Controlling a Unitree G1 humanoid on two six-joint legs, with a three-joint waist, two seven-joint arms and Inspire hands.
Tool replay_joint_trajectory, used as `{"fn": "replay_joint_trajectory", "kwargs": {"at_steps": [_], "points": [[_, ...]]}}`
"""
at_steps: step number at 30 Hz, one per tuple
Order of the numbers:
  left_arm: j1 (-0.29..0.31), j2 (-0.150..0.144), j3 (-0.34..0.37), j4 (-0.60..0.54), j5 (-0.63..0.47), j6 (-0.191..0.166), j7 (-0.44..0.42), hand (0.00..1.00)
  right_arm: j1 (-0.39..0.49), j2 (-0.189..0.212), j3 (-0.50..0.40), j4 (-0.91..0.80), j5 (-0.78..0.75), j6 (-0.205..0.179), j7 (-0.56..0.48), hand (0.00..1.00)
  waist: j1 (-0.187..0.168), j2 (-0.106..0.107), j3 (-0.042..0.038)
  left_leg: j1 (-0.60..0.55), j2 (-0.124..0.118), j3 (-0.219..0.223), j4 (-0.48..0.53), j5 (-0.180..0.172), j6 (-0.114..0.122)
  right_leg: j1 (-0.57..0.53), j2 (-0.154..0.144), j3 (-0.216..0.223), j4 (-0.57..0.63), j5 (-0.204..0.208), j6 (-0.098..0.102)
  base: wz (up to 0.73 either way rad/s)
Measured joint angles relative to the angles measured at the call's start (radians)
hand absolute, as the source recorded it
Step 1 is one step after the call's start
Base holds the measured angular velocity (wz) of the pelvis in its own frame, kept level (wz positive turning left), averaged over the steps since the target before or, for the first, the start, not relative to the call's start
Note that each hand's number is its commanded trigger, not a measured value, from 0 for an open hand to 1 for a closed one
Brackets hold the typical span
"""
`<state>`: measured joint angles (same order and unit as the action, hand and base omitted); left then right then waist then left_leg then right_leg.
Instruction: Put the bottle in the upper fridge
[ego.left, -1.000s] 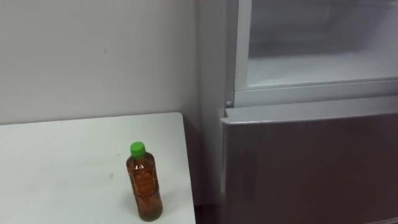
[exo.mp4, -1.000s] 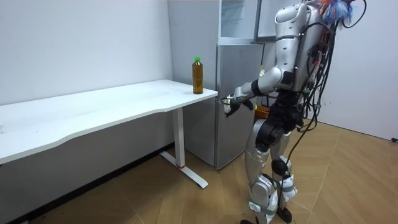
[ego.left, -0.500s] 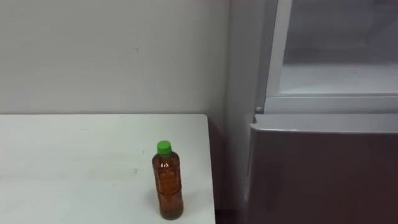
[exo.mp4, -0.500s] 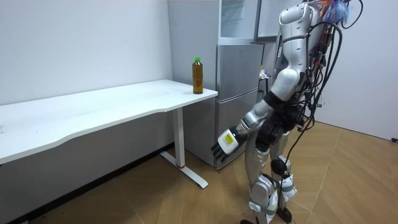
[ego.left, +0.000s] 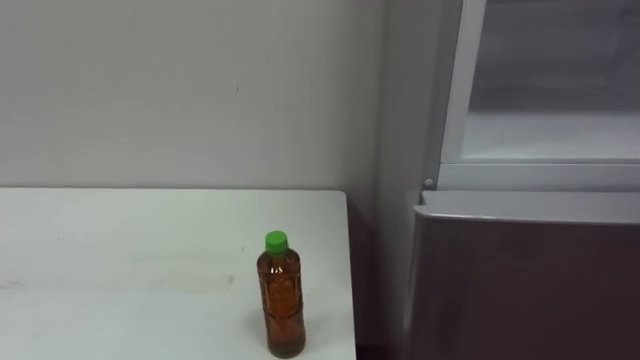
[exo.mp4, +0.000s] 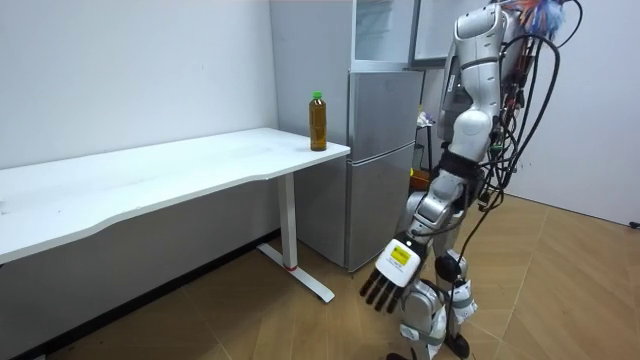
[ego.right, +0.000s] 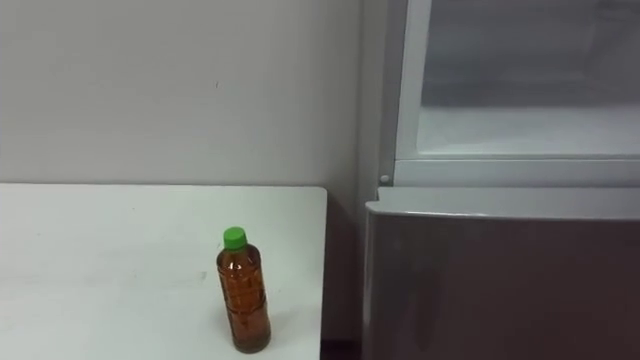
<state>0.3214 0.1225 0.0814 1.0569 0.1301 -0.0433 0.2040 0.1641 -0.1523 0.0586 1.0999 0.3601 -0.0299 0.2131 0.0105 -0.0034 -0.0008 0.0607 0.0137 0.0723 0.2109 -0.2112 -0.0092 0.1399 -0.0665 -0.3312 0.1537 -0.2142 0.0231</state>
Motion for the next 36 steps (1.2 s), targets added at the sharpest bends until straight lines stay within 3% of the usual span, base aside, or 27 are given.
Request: {"fn": "replay_joint_trajectory", "kwargs": {"at_steps": [9,16,27,36], "points": [[-0.055,0.003,-0.040,-0.033,0.018,-0.051,0.046,0.00,0.016,0.001,0.035,-0.388,-0.079,-0.048,0.016,0.00,0.006,0.005,-0.0008,-0.013,-0.001,0.006,0.005,0.000,0.000,-0.019,-0.002,0.007,0.015,0.000,0.000,-0.02],[-0.051,0.003,-0.084,-0.035,0.025,-0.059,0.047,0.00,0.043,0.003,0.079,-0.659,-0.086,-0.045,0.045,0.00,0.029,0.003,-0.0010,-0.018,-0.001,0.009,-0.002,0.000,0.001,-0.030,-0.002,0.018,0.017,0.000,0.001,-0.02],[-0.046,0.013,-0.083,-0.008,0.040,-0.040,-0.003,0.00,0.043,0.005,0.089,-0.960,-0.084,-0.045,0.076,0.00,0.075,-0.013,0.0007,-0.015,0.002,0.025,-0.010,0.000,0.001,-0.036,0.000,0.029,0.018,0.003,0.000,-0.04],[-0.050,0.019,-0.088,0.024,0.040,0.018,-0.043,0.00,0.011,0.004,0.123,-1.139,-0.095,-0.033,0.071,0.00,0.080,-0.013,0.0002,-0.028,0.003,0.027,-0.006,0.000,0.001,-0.043,0.001,0.029,0.019,0.003,-0.001,0.00]]}}
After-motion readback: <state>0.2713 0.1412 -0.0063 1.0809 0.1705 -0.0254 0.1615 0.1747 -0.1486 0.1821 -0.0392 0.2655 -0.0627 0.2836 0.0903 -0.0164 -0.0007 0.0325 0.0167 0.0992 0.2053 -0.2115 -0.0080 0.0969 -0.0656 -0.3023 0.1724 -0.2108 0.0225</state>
